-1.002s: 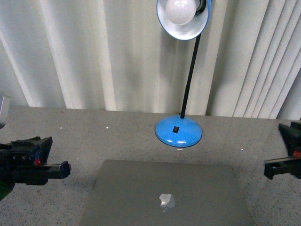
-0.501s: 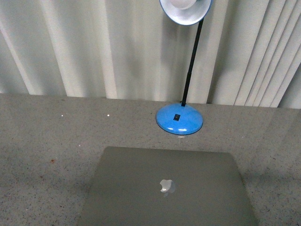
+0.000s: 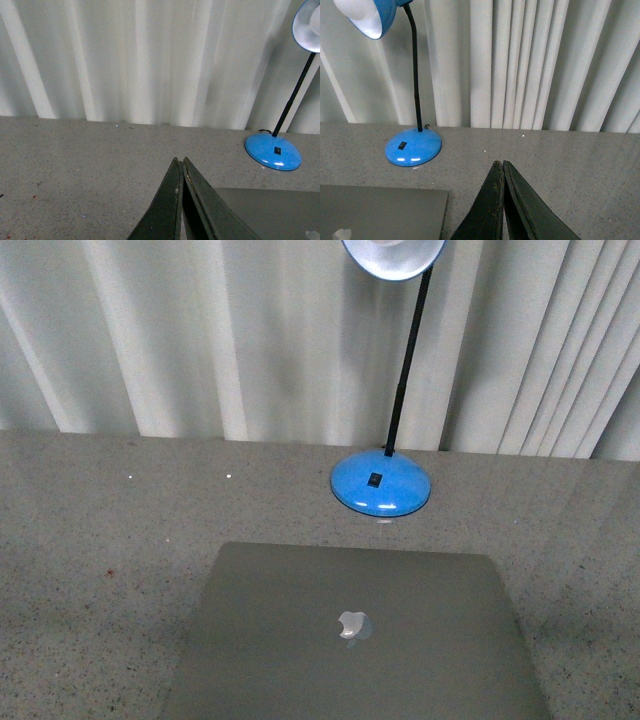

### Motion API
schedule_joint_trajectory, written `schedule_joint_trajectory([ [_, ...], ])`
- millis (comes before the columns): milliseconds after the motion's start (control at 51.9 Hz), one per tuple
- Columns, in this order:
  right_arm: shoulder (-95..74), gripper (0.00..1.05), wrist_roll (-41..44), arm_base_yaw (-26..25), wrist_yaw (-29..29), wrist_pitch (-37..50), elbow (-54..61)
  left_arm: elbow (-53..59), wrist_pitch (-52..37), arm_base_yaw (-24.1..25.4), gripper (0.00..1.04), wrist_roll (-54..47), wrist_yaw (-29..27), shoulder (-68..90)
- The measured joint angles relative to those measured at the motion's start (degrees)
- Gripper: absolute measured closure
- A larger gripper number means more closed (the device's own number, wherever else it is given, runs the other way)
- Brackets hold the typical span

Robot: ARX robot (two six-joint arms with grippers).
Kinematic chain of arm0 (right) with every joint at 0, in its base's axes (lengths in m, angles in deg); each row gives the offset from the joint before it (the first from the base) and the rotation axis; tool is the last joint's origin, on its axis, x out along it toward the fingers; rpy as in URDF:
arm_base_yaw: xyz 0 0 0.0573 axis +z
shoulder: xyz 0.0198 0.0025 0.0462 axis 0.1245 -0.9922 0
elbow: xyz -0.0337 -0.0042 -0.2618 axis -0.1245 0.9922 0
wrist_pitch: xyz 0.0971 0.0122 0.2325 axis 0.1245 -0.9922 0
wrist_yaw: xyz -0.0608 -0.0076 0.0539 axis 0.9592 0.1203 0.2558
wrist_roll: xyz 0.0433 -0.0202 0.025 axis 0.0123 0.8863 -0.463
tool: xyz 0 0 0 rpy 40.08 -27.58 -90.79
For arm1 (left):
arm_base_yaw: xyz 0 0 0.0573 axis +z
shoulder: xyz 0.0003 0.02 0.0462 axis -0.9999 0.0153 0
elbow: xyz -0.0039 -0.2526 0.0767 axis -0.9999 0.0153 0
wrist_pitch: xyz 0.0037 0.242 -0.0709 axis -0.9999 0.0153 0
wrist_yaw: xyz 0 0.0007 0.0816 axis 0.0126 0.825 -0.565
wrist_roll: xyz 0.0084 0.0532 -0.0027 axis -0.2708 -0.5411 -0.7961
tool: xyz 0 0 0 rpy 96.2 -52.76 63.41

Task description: Close laptop

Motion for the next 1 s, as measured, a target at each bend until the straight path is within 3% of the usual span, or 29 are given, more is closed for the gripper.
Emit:
schedule_joint_trajectory([
  [578,21.7,1.02,0.0,0.0,0.0,-20.3,0.3,0.0,19.2,0.0,1.01,0.0,0.1,-20.0],
  [906,28.3,1.02,0.0,0.0,0.0,-26.9,0.3,0.0,25.6,0.0,1.01,0.0,0.1,-26.3],
  [1002,30.6,1.02,0.0,0.0,0.0,-29.3,0.2,0.0,34.2,0.0,1.01,0.0,0.2,-32.9],
])
